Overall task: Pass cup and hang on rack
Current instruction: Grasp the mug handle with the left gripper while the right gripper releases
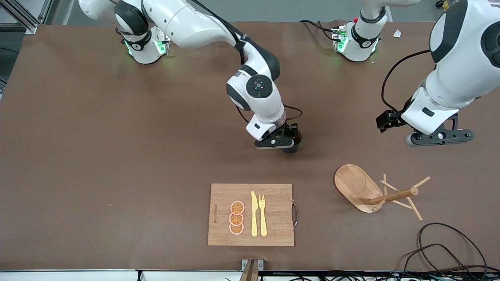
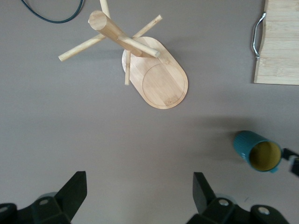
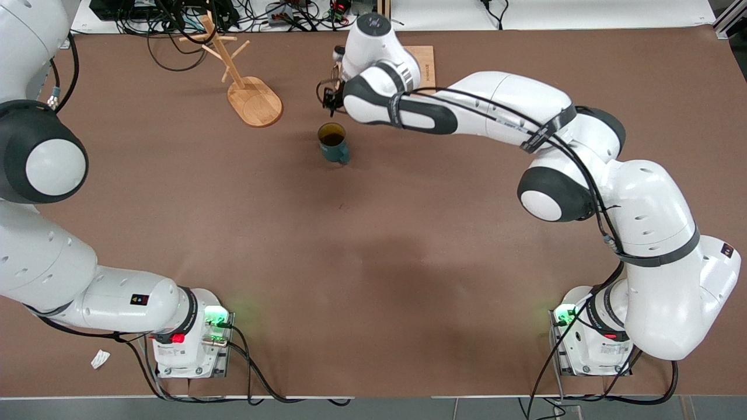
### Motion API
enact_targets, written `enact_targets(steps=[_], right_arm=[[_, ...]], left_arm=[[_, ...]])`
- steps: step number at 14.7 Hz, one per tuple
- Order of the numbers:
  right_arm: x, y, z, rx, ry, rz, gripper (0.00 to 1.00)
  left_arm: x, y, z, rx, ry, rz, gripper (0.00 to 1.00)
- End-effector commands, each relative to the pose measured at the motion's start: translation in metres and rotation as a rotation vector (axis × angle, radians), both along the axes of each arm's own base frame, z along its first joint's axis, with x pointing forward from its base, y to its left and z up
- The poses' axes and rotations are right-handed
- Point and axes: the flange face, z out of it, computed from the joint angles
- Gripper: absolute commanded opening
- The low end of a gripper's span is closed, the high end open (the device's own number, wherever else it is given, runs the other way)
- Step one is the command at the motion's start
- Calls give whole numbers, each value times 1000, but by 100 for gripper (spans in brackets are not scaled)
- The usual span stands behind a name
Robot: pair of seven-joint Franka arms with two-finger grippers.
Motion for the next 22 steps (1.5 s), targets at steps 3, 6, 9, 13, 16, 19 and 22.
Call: enact_targets(steps=[3,6,9,13,16,19,22], right_arm=[[79,-128,101,-65,-27,-20,100],[127,-231,125,-127,-35,119,100],[174,-351,138,-161,-80,221,100],[181,-452,156,-217,5,114,100],[161,-493,195,-276,29,65,100],[130,-553,243,-270,3,-3,100],[86,-593,299,-264,-42,37,100]], left_arm=[[-7,-50,-18,45,-2,88,100],[-25,-103,-44,113,-45,157,100],[-43,-158,-71,116,-79,263,100],[-75,-228,-116,217,-150,371,100],[-98,-268,-142,226,-177,493,100],[-133,-301,-173,283,-248,534,100],[-170,-322,-212,290,-340,602,100]])
